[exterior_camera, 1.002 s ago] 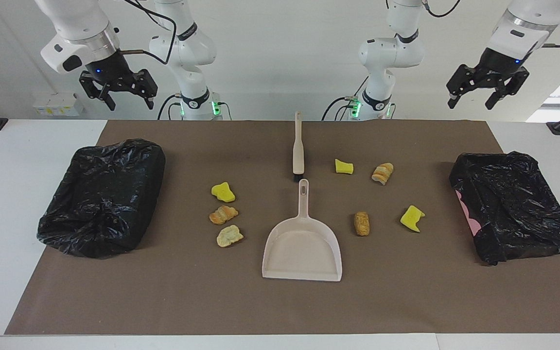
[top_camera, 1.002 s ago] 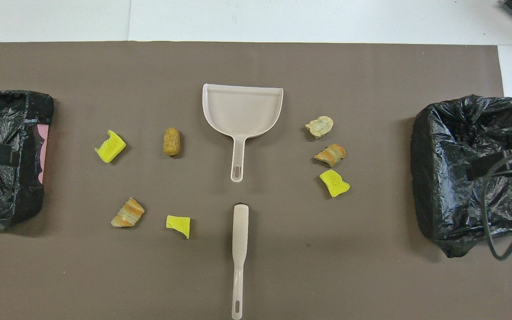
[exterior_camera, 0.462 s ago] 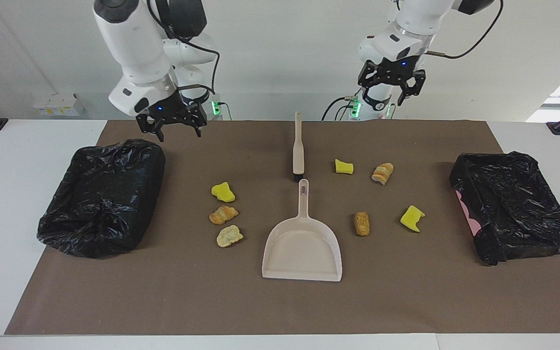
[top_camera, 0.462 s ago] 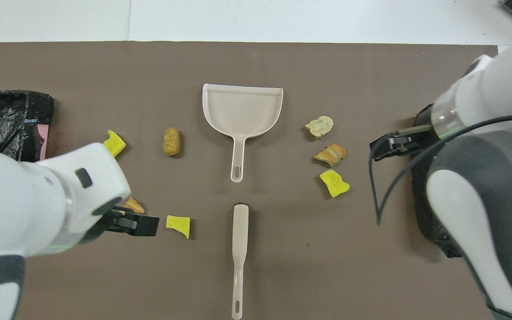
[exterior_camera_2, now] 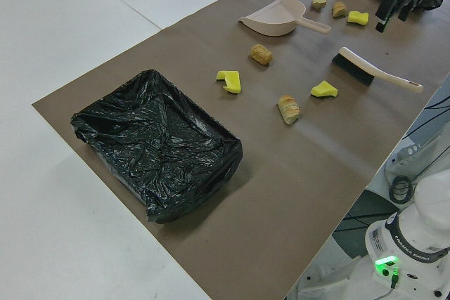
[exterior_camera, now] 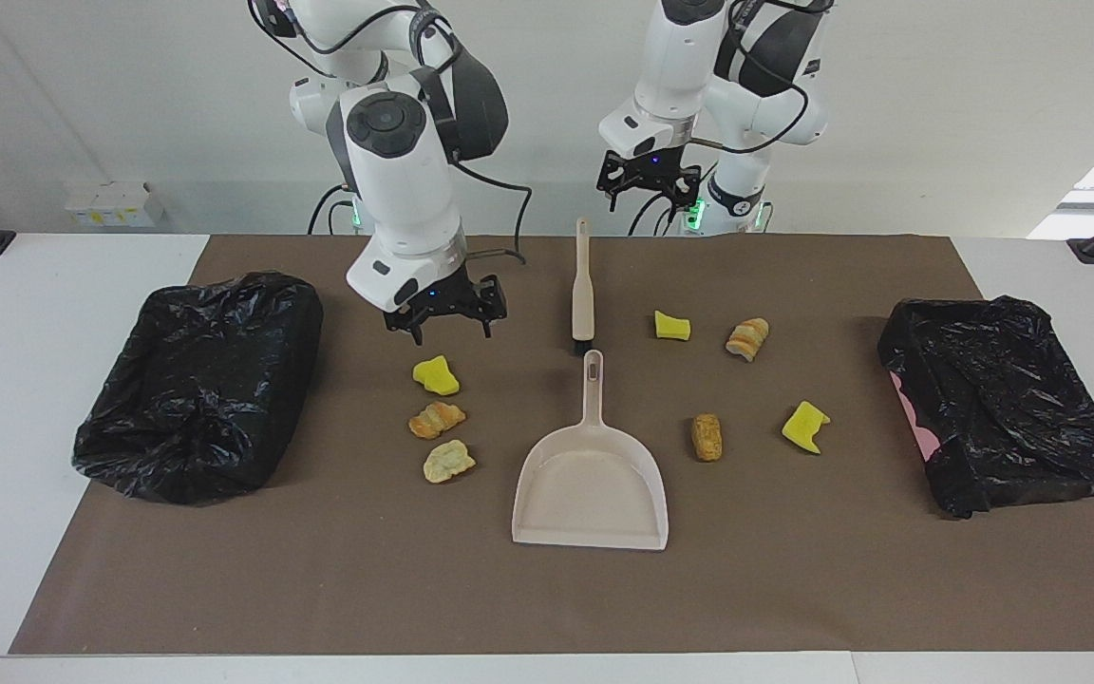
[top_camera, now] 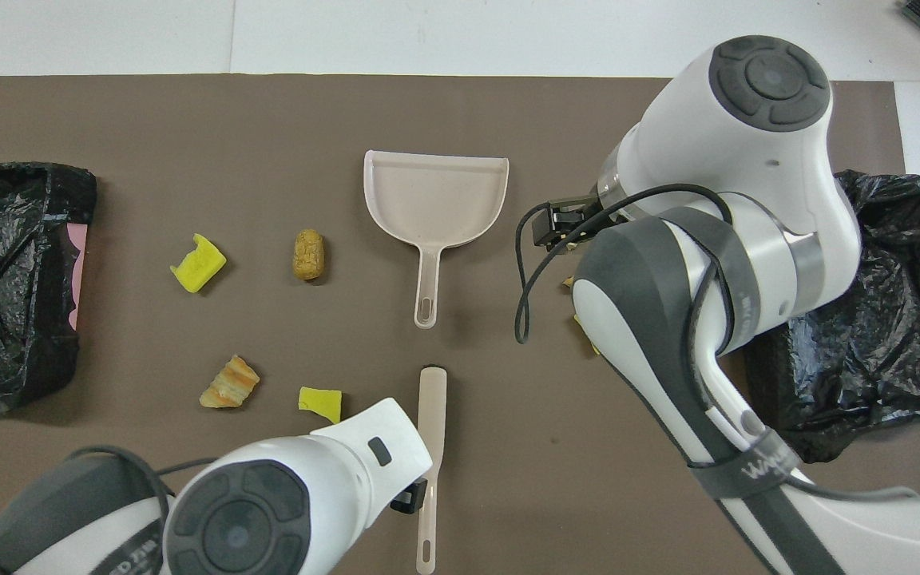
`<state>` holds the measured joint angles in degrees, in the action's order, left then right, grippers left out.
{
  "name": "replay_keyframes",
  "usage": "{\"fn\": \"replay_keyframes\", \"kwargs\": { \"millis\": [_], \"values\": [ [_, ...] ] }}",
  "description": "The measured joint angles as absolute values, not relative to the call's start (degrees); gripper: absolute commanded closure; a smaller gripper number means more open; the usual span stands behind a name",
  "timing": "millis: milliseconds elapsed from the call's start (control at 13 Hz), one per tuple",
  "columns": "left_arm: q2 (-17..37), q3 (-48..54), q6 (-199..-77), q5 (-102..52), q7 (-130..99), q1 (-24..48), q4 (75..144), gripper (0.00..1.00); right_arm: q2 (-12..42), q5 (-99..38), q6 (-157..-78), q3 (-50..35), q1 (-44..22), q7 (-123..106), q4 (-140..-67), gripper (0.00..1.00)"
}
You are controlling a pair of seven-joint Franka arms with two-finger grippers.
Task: Sweep and dump trash in bin
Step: 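Reach the left gripper to the brush while the right gripper reaches the dustpan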
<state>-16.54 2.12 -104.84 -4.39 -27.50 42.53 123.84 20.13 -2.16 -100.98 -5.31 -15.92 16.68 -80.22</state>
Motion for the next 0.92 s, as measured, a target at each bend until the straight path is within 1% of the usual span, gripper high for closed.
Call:
{"fn": "replay_keyframes", "kwargs": {
  "millis": [154,308,539,771,848,925],
  "values": [
    [-16.7,2.2,-108.6,-4.4,-30.7,46.0,127.8,0.00,24.2,-2.3,-103.9,-6.0,-16.5,17.2,-77.4,0.00],
    [-16.2,2.1,-112.9,-4.4,-33.3,49.5,131.6,0.00,27.5,-2.3,-106.1,-6.2,-18.5,18.6,-75.2,0.00],
    [-12.5,2.2,-120.5,-4.4,-37.1,53.3,136.2,0.00,31.6,-2.3,-107.8,-6.2,-21.9,21.4,-72.2,0.00],
    [-8.6,2.1,-124.2,-4.4,-37.2,53.8,138.2,0.00,35.4,-1.8,-109.9,-6.1,-25.2,25.1,-70.5,0.00],
    [-8.1,2.2,-124.7,-4.4,-37.2,54.1,138.9,0.05,36.2,-1.4,-110.2,-6.1,-26.2,25.9,-70.3,0.00],
    [-8.0,2.2,-125.1,-4.4,-37.3,54.6,139.5,0.13,36.8,-1.0,-110.2,-6.1,-27.1,27.3,-70.2,0.00]
  ]
}}
